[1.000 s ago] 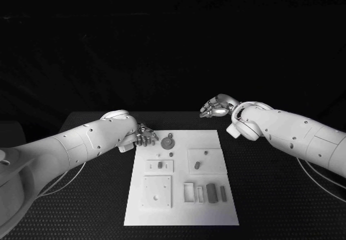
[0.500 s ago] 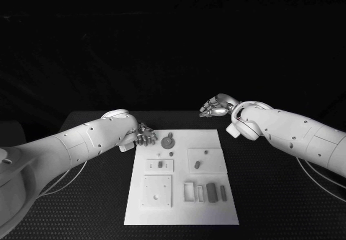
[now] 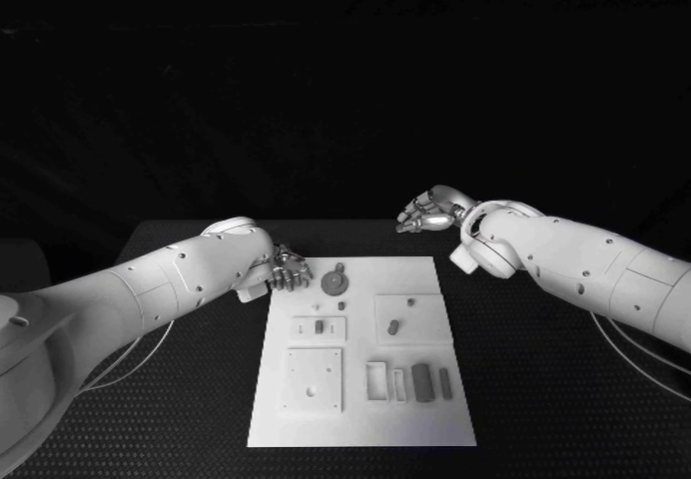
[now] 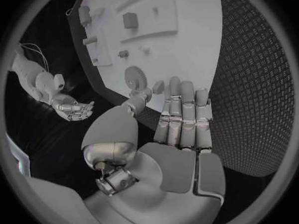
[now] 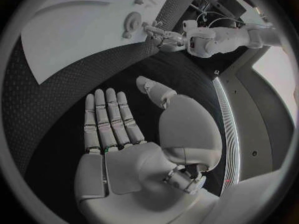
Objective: Assemble the parts on the task board
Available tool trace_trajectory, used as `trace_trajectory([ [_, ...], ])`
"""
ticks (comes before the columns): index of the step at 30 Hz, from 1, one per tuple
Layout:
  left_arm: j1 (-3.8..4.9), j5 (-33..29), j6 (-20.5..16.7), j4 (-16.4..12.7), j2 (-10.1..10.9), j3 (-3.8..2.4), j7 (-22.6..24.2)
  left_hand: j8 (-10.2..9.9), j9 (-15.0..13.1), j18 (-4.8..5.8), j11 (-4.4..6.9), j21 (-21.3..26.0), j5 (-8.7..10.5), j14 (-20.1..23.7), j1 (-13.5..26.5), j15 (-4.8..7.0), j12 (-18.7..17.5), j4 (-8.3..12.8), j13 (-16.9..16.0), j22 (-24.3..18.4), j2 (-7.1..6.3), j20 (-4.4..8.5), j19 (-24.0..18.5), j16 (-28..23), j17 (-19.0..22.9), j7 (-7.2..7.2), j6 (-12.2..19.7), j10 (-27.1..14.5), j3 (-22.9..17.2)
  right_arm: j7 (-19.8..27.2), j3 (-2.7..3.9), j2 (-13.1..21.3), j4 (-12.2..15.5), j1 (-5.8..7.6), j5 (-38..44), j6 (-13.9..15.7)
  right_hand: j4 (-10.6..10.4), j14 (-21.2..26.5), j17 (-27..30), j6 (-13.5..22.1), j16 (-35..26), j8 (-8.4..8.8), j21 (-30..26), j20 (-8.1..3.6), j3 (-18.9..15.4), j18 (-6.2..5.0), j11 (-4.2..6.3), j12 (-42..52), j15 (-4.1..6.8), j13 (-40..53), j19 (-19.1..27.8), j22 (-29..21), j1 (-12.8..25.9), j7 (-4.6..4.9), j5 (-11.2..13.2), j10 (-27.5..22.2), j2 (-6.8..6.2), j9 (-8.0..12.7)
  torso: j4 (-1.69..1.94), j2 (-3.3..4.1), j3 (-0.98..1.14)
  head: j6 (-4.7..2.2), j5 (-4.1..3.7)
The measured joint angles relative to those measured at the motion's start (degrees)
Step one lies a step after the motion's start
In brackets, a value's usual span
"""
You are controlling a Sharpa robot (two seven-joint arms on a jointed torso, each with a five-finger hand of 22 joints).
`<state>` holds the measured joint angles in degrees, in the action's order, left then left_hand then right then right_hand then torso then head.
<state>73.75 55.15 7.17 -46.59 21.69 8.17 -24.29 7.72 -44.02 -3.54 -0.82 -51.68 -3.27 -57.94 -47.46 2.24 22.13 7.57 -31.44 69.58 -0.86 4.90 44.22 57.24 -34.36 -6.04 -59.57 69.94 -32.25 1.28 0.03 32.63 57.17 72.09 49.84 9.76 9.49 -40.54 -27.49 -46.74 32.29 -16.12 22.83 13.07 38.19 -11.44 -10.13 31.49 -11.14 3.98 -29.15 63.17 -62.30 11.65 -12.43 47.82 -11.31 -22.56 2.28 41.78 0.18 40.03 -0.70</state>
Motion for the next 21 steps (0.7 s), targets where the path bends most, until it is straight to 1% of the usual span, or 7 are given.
trace_trajectory([
  [8, -0.23, -0.3, 0.4, 0.8, -0.5, 0.17, 0.1, 0.2, 0.2, 0.0, 0.01, 0.2, 0.0, 0.0, -0.3, 0.0, -0.2, 0.7, 0.1, 0.1, 0.3, 0.0, 0.0, 0.0, -0.2, 0.0, 0.0, 0.4, -0.1, 0.0, 0.0, 0.0, 0.0, 0.0, 0.0, 0.0, 0.0, 0.0, 0.0, 0.0, 0.0, 0.0, 0.0, 0.0, 0.0, -0.01, 0.0, 0.0, 0.0, 0.0, 0.0, 0.0, 0.0, 0.0, 0.0, 0.0, 0.0, 0.0, 0.03, -0.01, -0.01, 0.15, -0.05],
  [12, -0.31, -0.5, 0.4, 1.0, -0.5, 0.2, 0.2, 0.2, 0.3, 0.0, 0.01, 0.2, 0.0, 0.0, -1.2, 0.0, -0.3, 1.2, 0.1, 0.1, 0.64, 0.0, 0.0, -0.2, -0.2, 0.0, 0.0, 0.4, -0.3, 0.0, 0.0, 0.0, 0.0, 0.0, 0.0, 0.0, 0.0, 0.0, 0.0, 0.0, 0.0, 0.0, 0.0, 0.0, 0.0, 0.0, 0.0, 0.0, 0.0, 0.0, 0.0, 0.0, 0.0, 0.0, 0.0, 0.0, 0.0, 0.0, 0.04, -0.03, -0.01, 0.16, -0.08],
  [15, -0.32, -0.6, 0.4, 1.1, -0.5, 0.22, 0.3, 0.2, 0.4, 0.0, 0.01, 0.5, -0.04, 0.0, -2.0, 0.0, -0.6, 1.7, 0.2, 0.2, 1.3, 0.0, 0.0, -0.2, -0.3, 0.0, 0.0, 0.4, -0.7, 0.0, 0.0, 0.0, 0.0, 0.0, 0.0, 0.0, 0.0, 0.0, 0.0, 0.0, 0.0, 0.0, 0.0, 0.0, 0.0, 0.0, 0.0, 0.0, 0.0, 0.0, 0.0, 0.0, 0.0, 0.0, 0.0, 0.0, 0.0, 0.0, 0.03, -0.03, -0.01, 0.19, -0.08],
  [17, -0.33, -0.7, 0.4, 1.1, -0.5, 0.23, 0.4, 0.4, 0.5, 0.0, -0.16, 0.5, -0.43, 0.0, -2.5, 0.0, -0.6, 2.1, 0.2, 0.3, 1.78, 0.0, 0.0, -0.2, -0.4, 0.0, 0.0, 0.6, -0.8, 0.0, 0.0, 0.0, 0.0, 0.0, 0.0, 0.0, 0.0, 0.0, 0.0, 0.0, 0.0, 0.0, 0.0, 0.0, 0.0, 0.0, 0.0, 0.0, 0.0, 0.0, 0.0, 0.0, 0.0, 0.0, 0.0, 0.0, 0.0, 0.0, 0.03, -0.04, -0.01, 0.19, -0.08],
  [18, -0.33, -0.7, 0.4, 1.1, -0.5, 0.23, 0.4, 0.4, 0.6, 0.0, -0.05, 0.5, -0.51, 0.0, -2.7, -0.02, -0.6, 2.2, 0.2, 0.3, 2.02, 0.0, 0.0, -0.2, -0.4, 0.0, 0.0, 0.7, -0.9, 0.0, 0.0, 0.0, 0.0, 0.0, 0.0, 0.0, 0.0, 0.0, 0.0, 0.0, 0.0, 0.0, 0.0, 0.0, 0.0, 0.0, 0.0, 0.0, 0.0, 0.0, 0.0, 0.0, 0.0, 0.0, 0.0, 0.0, 0.0, 0.0, 0.03, -0.04, -0.01, 0.2, -0.07],
  [19, -0.33, -0.7, 0.4, 1.1, -0.5, 0.23, 0.4, 0.4, 0.6, 0.0, 0.01, 0.6, -0.76, -0.2, -2.9, -0.16, -0.6, 2.3, 0.2, 0.4, 2.23, 0.0, 0.0, -0.2, -0.4, 0.0, 0.0, 0.8, -1.1, 0.0, 0.0, 0.0, 0.0, 0.0, 0.0, 0.0, 0.0, 0.0, 0.0, 0.0, 0.0, 0.0, 0.0, 0.0, 0.0, 0.0, 0.0, 0.0, 0.0, 0.0, 0.0, 0.0, 0.0, 0.0, 0.0, 0.0, 0.0, 0.0, 0.03, -0.04, -0.01, 0.2, -0.07],
  [21, -0.33, -0.7, 0.4, 1.1, -0.5, 0.23, 0.5, 0.8, 0.7, 0.01, -0.05, 0.7, -1.98, -0.2, -3.6, -0.21, -0.6, 2.9, 0.2, 0.5, 2.87, -0.14, 0.1, -0.2, -0.6, -0.05, -0.2, 0.9, -1.3, 0.0, 0.0, 0.0, 0.0, 0.0, 0.0, 0.0, 0.0, 0.0, 0.0, 0.0, 0.0, -0.07, 0.0, 0.0, 0.0, -0.01, 0.0, 0.0, 0.0, 0.0, 0.0, 0.0, 0.0, 0.0, 0.0, 0.0, 0.0, 0.0, 0.03, -0.04, -0.01, 0.2, -0.05],
])
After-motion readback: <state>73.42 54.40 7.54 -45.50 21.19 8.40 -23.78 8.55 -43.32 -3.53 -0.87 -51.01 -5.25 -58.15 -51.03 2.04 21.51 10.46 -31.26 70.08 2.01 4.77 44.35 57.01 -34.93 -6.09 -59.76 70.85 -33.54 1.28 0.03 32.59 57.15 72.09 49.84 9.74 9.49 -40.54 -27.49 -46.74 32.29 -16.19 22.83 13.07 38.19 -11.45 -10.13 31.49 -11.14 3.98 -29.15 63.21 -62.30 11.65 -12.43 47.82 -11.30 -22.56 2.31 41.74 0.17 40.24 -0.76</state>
